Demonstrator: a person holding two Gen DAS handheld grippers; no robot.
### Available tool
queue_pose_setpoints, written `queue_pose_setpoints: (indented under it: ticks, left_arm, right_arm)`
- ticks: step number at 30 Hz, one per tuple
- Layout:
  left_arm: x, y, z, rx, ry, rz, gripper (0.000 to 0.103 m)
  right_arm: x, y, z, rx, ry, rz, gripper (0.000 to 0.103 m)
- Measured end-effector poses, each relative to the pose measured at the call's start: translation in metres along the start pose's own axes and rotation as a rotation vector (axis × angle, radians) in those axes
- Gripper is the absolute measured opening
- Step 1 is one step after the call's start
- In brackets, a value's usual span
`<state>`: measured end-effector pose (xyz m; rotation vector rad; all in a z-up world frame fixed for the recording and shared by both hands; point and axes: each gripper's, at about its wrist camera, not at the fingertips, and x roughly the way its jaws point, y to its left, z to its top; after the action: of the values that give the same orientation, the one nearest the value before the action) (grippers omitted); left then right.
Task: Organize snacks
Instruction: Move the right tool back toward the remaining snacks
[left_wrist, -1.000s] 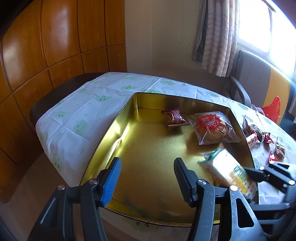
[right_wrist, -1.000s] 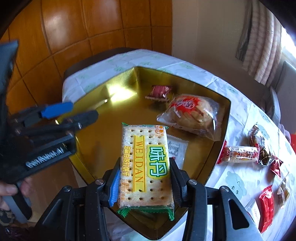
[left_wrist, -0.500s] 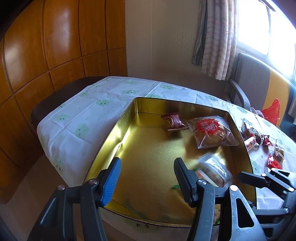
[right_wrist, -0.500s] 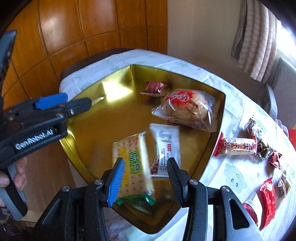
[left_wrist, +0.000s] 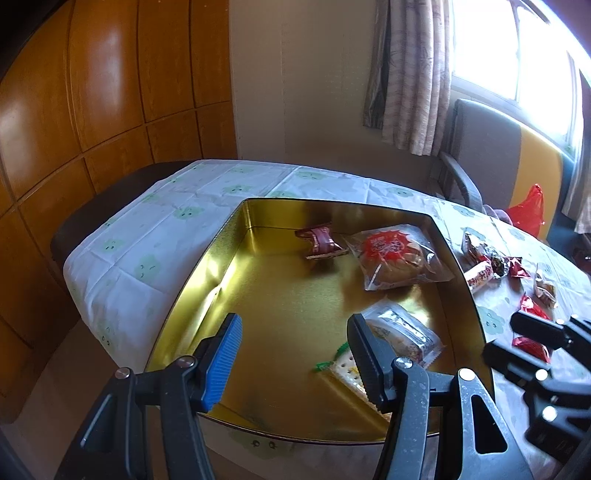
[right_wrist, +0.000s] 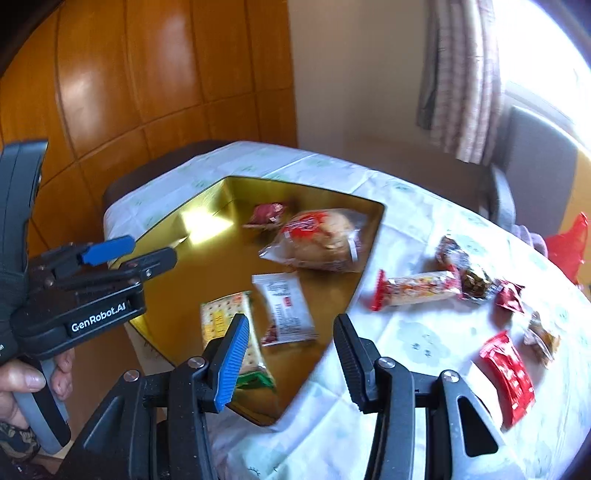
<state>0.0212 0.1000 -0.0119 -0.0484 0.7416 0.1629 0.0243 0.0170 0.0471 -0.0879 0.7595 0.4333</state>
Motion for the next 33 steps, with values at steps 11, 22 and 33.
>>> queue_pose_setpoints:
  ticks: [11,22,33]
  left_arm:
    - [-0.011,-0.028,-0.004,0.082,-0.014,-0.038,0.060]
    - [-0.018,-0.056,-0.003,0.163,-0.027,-0.074,0.060]
    - [-0.019,-0.092,0.000,0.248,-0.024,-0.117,0.060]
  right_arm:
    - [-0.024,-0.048,-0.027,0.137,-0.011,-0.085,0.049]
    - [-0.042,-0.113,-0.078,0.288,0.048,-0.230,0.049]
    - [-0.057,-0.163,-0.126,0.403,0.107,-0.369,0.049]
